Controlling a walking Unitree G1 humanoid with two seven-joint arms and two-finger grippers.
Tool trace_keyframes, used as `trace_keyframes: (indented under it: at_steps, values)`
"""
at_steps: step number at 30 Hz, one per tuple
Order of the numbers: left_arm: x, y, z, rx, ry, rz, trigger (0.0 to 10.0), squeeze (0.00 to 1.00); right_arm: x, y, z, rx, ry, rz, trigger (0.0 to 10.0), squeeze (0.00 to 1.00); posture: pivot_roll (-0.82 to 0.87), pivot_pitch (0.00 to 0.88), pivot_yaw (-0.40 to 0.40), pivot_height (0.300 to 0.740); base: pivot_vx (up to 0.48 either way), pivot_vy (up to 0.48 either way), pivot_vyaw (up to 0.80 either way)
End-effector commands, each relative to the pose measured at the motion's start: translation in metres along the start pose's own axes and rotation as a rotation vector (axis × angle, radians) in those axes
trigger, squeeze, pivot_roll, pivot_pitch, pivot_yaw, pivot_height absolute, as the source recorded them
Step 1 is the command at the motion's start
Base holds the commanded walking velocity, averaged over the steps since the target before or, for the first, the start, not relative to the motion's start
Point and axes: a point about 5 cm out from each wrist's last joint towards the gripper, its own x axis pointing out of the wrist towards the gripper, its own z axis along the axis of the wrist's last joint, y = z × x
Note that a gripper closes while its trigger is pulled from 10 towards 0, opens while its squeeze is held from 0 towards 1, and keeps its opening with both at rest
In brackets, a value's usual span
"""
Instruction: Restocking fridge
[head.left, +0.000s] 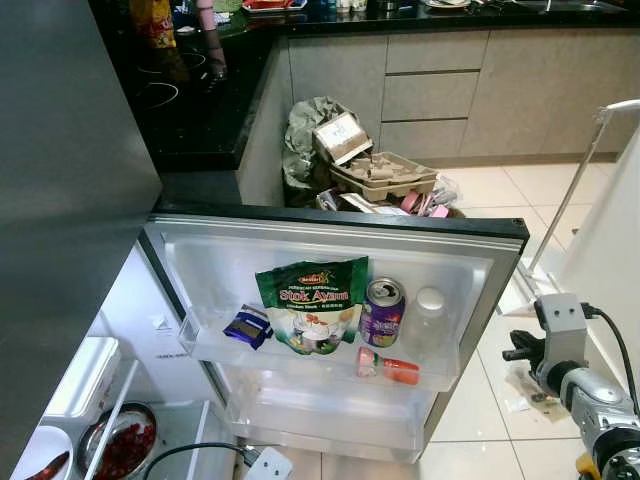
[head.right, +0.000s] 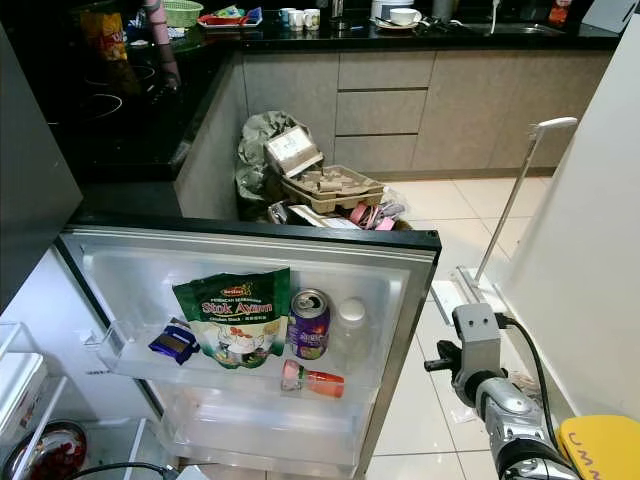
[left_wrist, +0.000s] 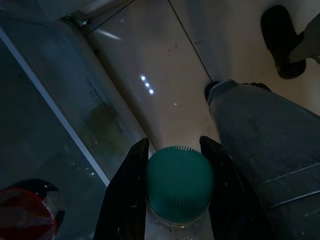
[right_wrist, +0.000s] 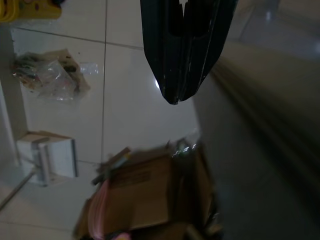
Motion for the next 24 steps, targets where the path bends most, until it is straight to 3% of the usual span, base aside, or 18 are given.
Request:
trace_keyframes:
  at_steps: [1,7,11,12,13,16,17,18,20,24]
  values:
    - [0.0,-0.004,-0.006,-0.009,0.022,-0.016,10.0,0.0,-0.004,-0.004,-0.008,-0.019,0.049,0.014,10.0,0.0,-0.03,0.0,-0.018,0.74,0.0,0.0,0.0]
    - [0.0,-0.003,-0.005,-0.003,0.021,-0.02,10.0,0.0,-0.021,-0.02,-0.021,-0.057,0.137,0.117,10.0,0.0,-0.04,0.0,-0.012,0.74,0.0,0.0,0.0]
    - [0.0,-0.001,-0.004,0.0,0.017,-0.021,10.0,0.0,-0.032,-0.011,-0.03,-0.079,0.202,0.408,10.0,0.0,-0.04,0.0,-0.011,0.74,0.0,0.0,0.0]
    - [0.0,-0.001,-0.004,0.0,0.017,-0.021,10.0,0.0,-0.032,-0.011,-0.03,-0.079,0.202,0.408,10.0,0.0,-0.04,0.0,-0.011,0.74,0.0,0.0,0.0]
    - [0.0,-0.001,-0.004,0.0,0.016,-0.021,10.0,0.0,-0.032,0.003,-0.023,-0.058,0.162,0.602,10.0,0.0,-0.05,0.0,-0.009,0.74,0.0,0.0,0.0]
    - [0.0,-0.001,-0.004,0.0,0.016,-0.021,10.0,0.0,-0.032,0.009,-0.019,-0.051,0.141,0.678,10.0,0.0,-0.05,0.0,-0.009,0.74,0.0,0.0,0.0]
    - [0.0,-0.002,-0.004,0.001,0.015,-0.021,10.0,0.0,-0.031,0.019,-0.015,-0.035,0.111,0.758,10.0,0.0,-0.05,0.0,-0.011,0.74,0.0,0.0,0.0]
    - [0.0,-0.002,-0.004,0.001,0.015,-0.021,10.0,0.0,-0.031,0.019,-0.015,-0.035,0.111,0.758,10.0,0.0,-0.05,0.0,-0.011,0.74,0.0,0.0,0.0]
    - [0.0,-0.004,-0.004,0.0,0.016,-0.023,10.0,0.0,-0.025,0.038,-0.004,0.005,0.03,0.848,10.0,0.0,-0.05,0.0,-0.011,0.74,0.0,0.0,0.0]
    - [0.0,-0.006,-0.004,-0.002,0.018,-0.026,10.0,0.0,-0.015,0.052,0.009,0.035,-0.056,0.844,10.0,0.0,-0.05,0.0,-0.009,0.74,0.0,0.0,0.0]
